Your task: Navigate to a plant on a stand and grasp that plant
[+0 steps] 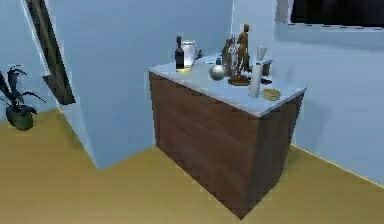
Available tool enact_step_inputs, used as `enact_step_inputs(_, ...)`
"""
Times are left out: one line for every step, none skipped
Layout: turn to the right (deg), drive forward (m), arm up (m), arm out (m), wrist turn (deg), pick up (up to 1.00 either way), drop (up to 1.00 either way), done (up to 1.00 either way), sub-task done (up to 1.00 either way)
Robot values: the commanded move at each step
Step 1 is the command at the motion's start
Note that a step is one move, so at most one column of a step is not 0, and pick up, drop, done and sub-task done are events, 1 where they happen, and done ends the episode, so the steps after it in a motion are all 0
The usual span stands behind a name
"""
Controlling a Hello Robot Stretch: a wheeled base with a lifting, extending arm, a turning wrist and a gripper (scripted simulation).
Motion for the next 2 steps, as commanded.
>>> enact_step_inputs(45.0, 0.00, 0.00, 0.00, 0.0, 0.00, 0.00, 0.00, 0.00)
enact_step_inputs(3.0, 0.00, 0.00, 0.00, 0.0, 0.00, 0.00, 0.00, 0.00)
